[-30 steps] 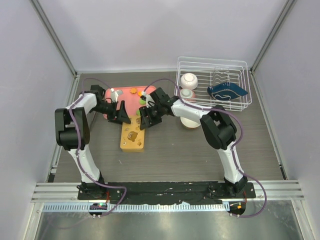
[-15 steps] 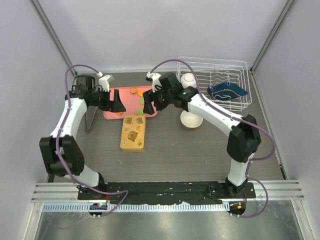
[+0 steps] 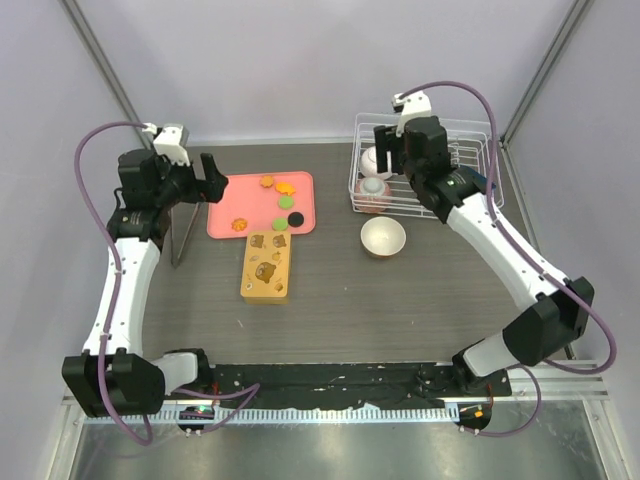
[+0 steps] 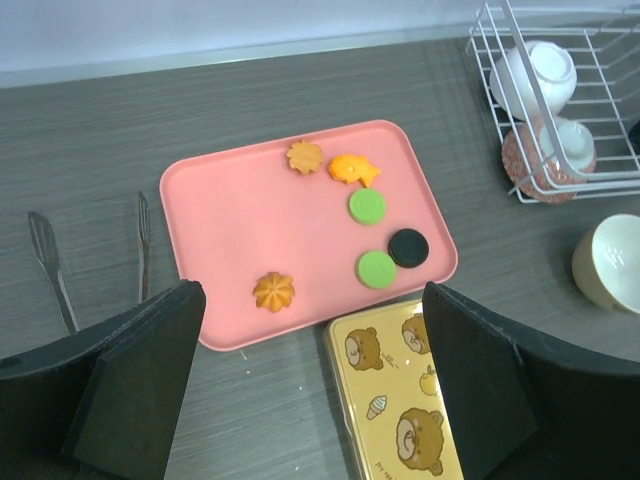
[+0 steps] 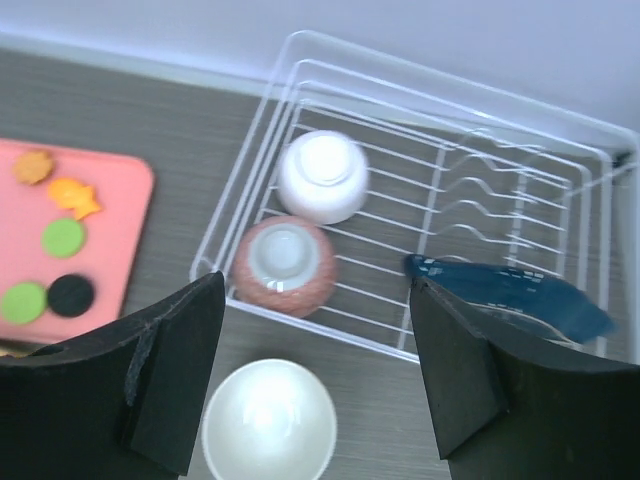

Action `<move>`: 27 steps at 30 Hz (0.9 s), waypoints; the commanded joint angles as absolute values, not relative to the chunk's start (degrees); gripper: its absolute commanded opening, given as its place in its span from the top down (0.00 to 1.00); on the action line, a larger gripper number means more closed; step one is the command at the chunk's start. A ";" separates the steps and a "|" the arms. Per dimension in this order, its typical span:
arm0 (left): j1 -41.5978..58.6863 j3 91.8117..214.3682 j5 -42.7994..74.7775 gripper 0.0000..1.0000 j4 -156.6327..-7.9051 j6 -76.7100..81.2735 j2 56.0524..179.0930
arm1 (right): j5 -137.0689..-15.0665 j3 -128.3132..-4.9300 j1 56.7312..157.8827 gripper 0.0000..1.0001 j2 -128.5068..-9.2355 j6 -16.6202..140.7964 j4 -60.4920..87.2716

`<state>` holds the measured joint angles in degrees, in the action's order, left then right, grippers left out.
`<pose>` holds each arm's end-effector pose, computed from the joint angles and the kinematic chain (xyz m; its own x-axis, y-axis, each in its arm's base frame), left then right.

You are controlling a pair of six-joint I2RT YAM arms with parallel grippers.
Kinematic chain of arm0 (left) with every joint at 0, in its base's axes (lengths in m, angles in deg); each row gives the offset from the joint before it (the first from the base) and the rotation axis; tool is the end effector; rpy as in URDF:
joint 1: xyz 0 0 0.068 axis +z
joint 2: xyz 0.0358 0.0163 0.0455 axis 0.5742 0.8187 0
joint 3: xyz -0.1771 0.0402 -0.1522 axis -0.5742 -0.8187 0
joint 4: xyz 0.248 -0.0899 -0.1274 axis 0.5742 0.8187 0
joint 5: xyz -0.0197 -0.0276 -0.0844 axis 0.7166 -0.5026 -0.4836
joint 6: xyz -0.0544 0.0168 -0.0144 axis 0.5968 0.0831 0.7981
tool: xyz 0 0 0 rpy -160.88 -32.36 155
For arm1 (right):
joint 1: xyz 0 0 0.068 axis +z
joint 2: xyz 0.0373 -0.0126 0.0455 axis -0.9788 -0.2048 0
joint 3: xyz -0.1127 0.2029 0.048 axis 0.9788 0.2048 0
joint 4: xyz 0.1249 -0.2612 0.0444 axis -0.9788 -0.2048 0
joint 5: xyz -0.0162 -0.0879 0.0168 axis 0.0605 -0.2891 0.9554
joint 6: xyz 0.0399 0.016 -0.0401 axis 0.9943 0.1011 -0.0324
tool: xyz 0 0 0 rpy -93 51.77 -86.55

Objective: Pack the cookies

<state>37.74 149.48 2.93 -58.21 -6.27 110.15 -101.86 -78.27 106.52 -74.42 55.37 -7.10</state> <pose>0.3189 -0.0005 0.3452 -0.3791 -0.0671 -0.9229 0.2747 0.9442 -0.1815 0.3510 0.1743 0.3631 -0.3075 -0.1640 -0.9373 -0.1936 0.9752 -0.1072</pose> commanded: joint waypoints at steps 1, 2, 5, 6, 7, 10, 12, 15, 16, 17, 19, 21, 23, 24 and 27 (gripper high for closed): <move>37.59 151.67 7.81 0.05 -65.22 -2.27 109.05 | -111.39 -72.84 106.75 0.20 -66.82 50.09 3.60; 37.51 151.76 9.12 0.04 -65.66 -1.74 108.96 | -112.00 -72.03 106.66 0.19 -65.76 49.91 4.48; 37.59 151.59 10.01 0.04 -67.42 -1.39 108.18 | -114.81 -69.74 106.57 0.19 -63.03 48.25 7.39; 37.59 151.06 10.71 0.04 -68.03 -1.30 108.00 | -116.30 -68.87 106.57 0.19 -62.33 47.37 8.70; 37.59 150.62 11.41 0.04 -69.25 -1.39 107.74 | -117.10 -68.25 106.48 0.19 -61.89 46.58 9.49; 37.59 148.87 13.17 0.04 -72.06 -1.83 106.51 | -118.42 -65.61 106.31 0.19 -60.13 44.73 13.10; 37.59 148.25 13.61 0.04 -72.95 -2.00 105.45 | -119.12 -65.34 106.13 0.19 -59.77 44.55 13.72; 37.59 147.72 14.05 0.04 -73.66 -2.53 104.31 | -118.95 -64.99 106.13 0.20 -58.90 44.02 15.37; 37.68 147.63 14.06 0.03 -73.92 -2.70 104.13 | -118.87 -64.90 106.13 0.20 -58.63 44.11 15.57; 37.59 147.54 14.23 0.03 -73.92 -2.71 103.96 | -118.60 -64.90 106.13 0.20 -58.46 43.94 15.65; 37.59 147.72 14.06 0.03 -74.01 -2.71 103.69 | -118.78 -64.90 106.13 0.20 -58.45 43.85 15.66; 37.68 147.89 13.35 0.03 -73.93 -2.36 103.78 | -118.86 -64.82 106.13 0.20 -58.37 43.76 15.66; 37.59 147.98 12.92 0.03 -74.01 -1.65 104.04 | -119.13 -64.82 106.13 0.21 -58.37 43.76 15.66; 37.68 148.07 12.83 0.03 -73.93 -1.56 104.22 | -119.04 -64.64 106.13 0.21 -58.28 43.85 15.66; 37.59 147.98 12.82 0.03 -73.93 -1.39 104.48 | -118.52 -64.29 106.22 0.20 -57.75 43.85 15.66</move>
